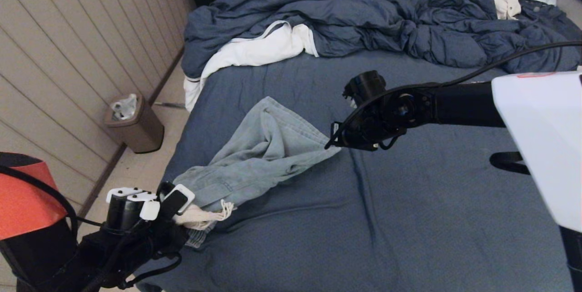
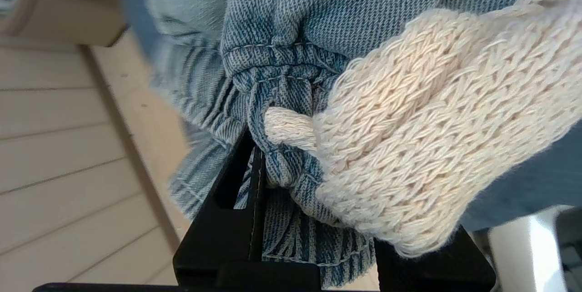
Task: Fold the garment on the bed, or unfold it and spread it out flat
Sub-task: Fold the blue shorts
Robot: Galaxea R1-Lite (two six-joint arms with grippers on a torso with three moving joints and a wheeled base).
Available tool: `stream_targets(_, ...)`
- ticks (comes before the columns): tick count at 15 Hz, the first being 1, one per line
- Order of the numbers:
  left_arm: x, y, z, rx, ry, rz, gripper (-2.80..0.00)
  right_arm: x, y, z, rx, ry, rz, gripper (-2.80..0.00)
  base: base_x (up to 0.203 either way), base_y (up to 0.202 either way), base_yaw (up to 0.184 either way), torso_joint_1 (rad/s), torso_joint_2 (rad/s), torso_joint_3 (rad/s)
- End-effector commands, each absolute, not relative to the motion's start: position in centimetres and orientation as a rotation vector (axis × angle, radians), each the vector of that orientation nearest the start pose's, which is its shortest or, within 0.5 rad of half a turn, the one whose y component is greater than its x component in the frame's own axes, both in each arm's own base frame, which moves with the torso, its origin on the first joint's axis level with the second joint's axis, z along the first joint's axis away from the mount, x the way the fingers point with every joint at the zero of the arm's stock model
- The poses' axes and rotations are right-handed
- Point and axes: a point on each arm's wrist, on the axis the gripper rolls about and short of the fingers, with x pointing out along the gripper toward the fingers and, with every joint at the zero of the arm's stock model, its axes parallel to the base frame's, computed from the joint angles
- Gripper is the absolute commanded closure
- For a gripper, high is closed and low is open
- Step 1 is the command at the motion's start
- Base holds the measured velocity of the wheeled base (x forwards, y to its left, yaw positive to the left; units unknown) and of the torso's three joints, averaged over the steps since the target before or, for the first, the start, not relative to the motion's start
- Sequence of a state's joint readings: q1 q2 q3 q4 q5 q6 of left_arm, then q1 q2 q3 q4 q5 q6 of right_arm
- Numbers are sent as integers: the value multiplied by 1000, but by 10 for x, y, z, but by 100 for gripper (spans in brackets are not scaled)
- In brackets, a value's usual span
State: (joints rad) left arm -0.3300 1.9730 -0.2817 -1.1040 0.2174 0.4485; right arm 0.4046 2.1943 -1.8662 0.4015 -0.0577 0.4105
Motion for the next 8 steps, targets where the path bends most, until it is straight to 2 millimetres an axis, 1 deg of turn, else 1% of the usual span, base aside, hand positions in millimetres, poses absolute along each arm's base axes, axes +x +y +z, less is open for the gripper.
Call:
stream_targets(1,242,-68,54,579,492,-190,0,406,173,190,222,770,177,0,0,0,0,0,0,0)
stream_targets(3,238,-61,59,575,508,-171,0,405,172,190,222,770,177,0,0,0,0,0,0,0)
stream_targets(5,242,-54,61,559,506,-154,0,405,172,190,222,770,177,0,0,0,0,0,0,0)
stream_targets(8,248,-43,57,530,523,-152,0,407,173,188,221,773,176,0,0,0,0,0,0,0)
